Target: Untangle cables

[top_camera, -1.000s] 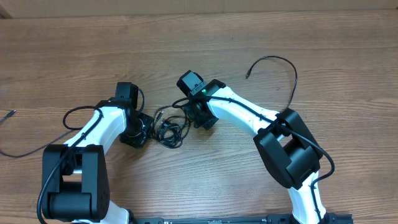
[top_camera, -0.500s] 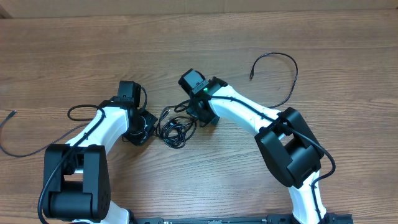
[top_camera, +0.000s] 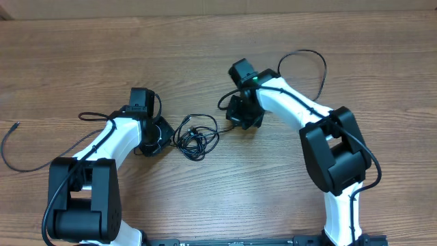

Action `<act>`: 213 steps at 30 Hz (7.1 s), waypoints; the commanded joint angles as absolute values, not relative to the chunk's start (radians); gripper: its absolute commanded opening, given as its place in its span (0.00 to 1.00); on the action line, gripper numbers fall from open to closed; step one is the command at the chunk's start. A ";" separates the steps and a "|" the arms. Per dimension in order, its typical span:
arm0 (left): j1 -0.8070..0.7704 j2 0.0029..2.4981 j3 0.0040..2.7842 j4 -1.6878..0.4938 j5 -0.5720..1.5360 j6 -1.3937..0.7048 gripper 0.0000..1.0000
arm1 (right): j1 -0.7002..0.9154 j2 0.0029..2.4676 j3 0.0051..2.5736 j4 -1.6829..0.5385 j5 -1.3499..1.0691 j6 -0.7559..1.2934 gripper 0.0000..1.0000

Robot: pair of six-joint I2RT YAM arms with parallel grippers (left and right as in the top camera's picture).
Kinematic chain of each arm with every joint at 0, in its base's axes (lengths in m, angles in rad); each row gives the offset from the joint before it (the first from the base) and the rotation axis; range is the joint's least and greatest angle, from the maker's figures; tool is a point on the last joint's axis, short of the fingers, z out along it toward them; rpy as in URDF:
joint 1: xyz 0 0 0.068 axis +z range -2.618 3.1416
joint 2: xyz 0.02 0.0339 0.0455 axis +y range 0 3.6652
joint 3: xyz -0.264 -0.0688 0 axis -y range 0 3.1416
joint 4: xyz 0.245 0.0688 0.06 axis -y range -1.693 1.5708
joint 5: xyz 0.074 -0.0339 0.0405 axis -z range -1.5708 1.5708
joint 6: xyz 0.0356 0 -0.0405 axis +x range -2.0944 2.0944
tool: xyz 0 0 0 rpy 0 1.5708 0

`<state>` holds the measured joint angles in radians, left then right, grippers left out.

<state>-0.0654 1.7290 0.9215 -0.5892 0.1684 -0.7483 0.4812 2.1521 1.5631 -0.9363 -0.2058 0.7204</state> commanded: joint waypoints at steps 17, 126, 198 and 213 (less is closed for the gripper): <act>0.134 1.746 0.902 -0.624 0.097 -0.603 0.05 | 0.342 2.156 1.565 -0.994 -0.132 0.518 0.04; 0.026 2.001 1.436 -1.148 1.020 -0.271 0.04 | 0.496 2.156 1.565 -0.904 -0.825 -0.012 0.29; -0.186 2.178 1.435 -0.949 0.717 0.080 0.04 | 0.498 2.157 1.565 -0.847 -0.626 0.003 0.57; -0.122 2.178 1.434 -0.963 0.582 0.067 0.05 | 0.380 2.115 1.668 -0.978 -0.840 -0.166 0.66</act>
<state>-0.1181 2.1624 1.4395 -0.9646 0.6071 0.0772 0.3912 2.1509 1.6436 -0.9779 -0.8101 -0.1352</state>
